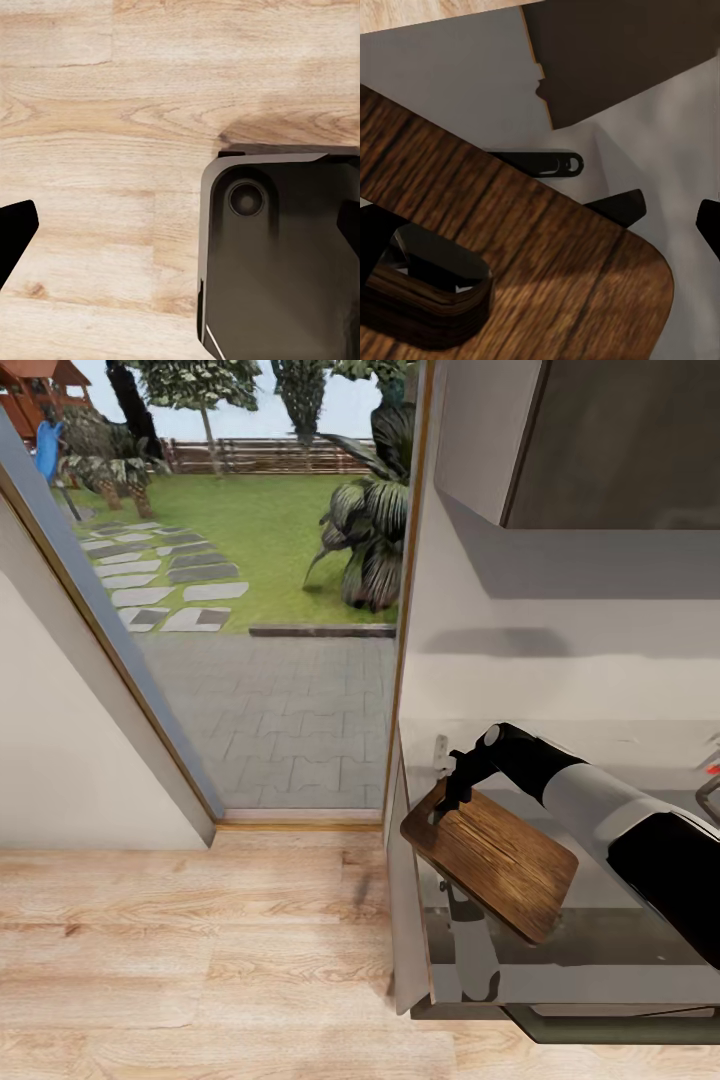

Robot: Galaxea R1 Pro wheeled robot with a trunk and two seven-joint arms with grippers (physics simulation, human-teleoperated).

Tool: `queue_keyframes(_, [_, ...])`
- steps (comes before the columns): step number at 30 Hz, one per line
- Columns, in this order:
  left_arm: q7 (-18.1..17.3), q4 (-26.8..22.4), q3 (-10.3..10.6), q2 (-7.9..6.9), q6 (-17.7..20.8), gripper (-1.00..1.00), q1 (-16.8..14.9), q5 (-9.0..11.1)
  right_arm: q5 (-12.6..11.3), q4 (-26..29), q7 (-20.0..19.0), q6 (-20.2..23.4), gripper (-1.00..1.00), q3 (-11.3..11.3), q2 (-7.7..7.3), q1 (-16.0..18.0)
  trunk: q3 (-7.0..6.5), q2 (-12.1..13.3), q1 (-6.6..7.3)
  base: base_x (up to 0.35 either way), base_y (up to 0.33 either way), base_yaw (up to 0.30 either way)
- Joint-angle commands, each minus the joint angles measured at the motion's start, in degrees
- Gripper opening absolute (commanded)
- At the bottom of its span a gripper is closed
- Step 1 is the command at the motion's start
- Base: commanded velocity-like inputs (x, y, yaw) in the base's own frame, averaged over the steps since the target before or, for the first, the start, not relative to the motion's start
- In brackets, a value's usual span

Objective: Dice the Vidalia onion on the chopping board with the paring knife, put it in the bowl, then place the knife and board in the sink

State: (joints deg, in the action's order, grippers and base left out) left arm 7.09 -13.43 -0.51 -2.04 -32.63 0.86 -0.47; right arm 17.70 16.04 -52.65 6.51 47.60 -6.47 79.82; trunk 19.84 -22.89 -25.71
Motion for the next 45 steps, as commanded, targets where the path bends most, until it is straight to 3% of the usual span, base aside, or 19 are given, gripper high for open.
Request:
queue_keyframes(1, [0.1,-0.1,0.0,0.01,-0.1,1.00,0.0,-0.1,0.8,0.1,0.4,0.2,1.00,0.3,-0.03,-0.1,0.11,0.0,-0.07,0.000,0.000,0.000])
queue_keyframes(24, [0.1,-0.1,0.0,0.02,-0.1,1.00,0.0,-0.1,0.8,0.1,0.7,0.2,1.00,0.4,0.07,-0.3,0.11,0.0,-0.07,0.000,0.000,0.000])
queue_keyframes(25, [0.1,-0.1,0.0,0.02,-0.1,1.00,0.0,-0.1,0.8,0.1,0.7,0.2,-1.00,0.4,0.06,-0.3,0.11,0.0,-0.07,0.000,0.000,0.000])
queue_keyframes(45, [0.1,-0.1,0.0,0.01,-0.1,1.00,0.0,-0.1,0.8,0.1,0.8,0.2,-1.00,0.6,0.06,-0.8,0.11,0.0,-0.07,0.000,0.000,0.000])
